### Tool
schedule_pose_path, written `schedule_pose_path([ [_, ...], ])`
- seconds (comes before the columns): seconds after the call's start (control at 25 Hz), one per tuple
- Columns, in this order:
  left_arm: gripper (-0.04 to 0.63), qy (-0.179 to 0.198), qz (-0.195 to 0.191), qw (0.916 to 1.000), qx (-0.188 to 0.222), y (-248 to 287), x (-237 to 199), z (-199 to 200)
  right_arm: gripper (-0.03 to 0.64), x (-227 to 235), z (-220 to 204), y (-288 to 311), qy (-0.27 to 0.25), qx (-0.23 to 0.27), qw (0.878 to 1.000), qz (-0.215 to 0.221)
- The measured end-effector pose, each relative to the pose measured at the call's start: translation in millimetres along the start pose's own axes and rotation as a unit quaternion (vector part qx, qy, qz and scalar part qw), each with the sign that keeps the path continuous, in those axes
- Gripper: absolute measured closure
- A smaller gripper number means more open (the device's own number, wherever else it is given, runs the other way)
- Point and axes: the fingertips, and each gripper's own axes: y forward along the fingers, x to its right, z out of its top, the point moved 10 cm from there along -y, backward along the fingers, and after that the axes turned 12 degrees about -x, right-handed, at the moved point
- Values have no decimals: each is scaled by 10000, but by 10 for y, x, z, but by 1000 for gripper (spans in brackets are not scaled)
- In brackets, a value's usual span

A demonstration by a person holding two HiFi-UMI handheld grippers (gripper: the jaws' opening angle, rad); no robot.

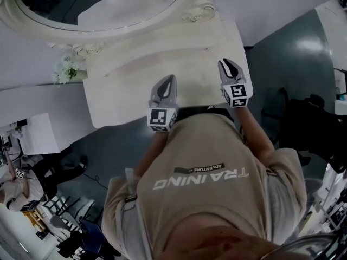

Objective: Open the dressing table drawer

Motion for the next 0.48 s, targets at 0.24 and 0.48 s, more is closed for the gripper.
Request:
schedule_pose_path([
  [0.24,588,221,-305,9992,-105,2,-478,-44,488,-193,-125,675,269,-384,9988,-151],
  [0.48,588,318,-291,9988,-211,-37,-598,40,431,-201,-244,1110,599,-792,9946,-288],
])
